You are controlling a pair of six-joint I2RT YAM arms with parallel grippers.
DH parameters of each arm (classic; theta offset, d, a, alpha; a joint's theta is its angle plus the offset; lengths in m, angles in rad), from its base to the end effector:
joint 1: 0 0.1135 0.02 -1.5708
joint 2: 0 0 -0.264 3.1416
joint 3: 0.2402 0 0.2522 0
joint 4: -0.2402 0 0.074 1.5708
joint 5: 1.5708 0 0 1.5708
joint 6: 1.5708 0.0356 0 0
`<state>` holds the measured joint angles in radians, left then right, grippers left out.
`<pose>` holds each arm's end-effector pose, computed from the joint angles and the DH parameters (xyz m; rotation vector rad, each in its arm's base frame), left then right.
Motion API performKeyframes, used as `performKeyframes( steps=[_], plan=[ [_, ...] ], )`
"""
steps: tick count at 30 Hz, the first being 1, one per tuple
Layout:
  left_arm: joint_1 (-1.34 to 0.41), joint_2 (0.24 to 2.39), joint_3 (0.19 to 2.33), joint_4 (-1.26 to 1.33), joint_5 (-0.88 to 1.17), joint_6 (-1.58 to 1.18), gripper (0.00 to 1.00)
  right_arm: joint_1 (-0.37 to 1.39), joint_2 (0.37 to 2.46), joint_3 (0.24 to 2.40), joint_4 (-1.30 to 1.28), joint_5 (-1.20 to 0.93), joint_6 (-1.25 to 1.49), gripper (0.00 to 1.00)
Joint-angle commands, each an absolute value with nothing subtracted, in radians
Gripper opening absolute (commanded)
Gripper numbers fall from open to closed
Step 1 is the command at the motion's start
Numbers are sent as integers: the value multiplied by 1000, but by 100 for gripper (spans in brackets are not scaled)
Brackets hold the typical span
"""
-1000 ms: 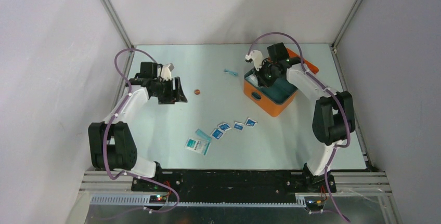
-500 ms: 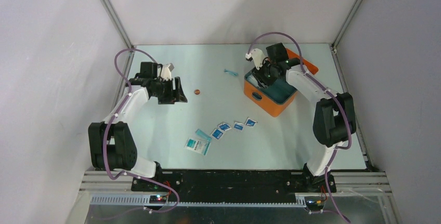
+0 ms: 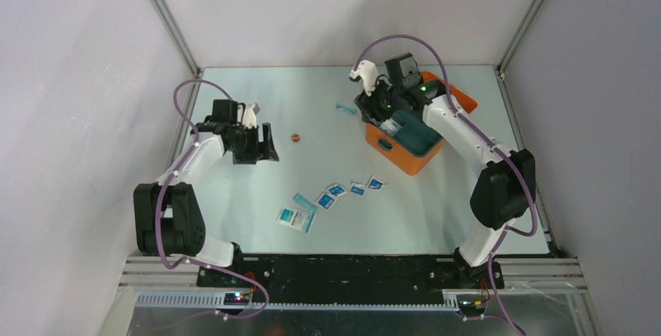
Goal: Organize the medicine kit
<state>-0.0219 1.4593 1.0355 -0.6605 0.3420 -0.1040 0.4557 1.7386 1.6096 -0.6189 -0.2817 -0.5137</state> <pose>0.2885 -0.0183 0.2348 0.0047 2.6385 -0.4955 0.3495 0.1823 0.3282 -1.1956 1.9655 0.2964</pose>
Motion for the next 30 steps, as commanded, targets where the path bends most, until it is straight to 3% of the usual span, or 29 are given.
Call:
performKeyframes(
  steps=[1,11,19,26,30],
  plan=[
    [-22,1423,987,-650,310,-94,83,497,1747,1666,-691,-545,-501,59],
    [-6,1327,834,-649,290,-166,87,684,1875,1660,-664,-576,-520,60],
    [35,1404,923,-620,283,-258,88,824,2009,1738,-659,-753,-426,55],
    [47,1417,1020,-618,276,-318,88,980,2040,1696,-593,-605,-433,58],
    [76,1378,974,-617,238,-382,96,1036,2050,1663,-564,-535,-430,64]
  ],
)
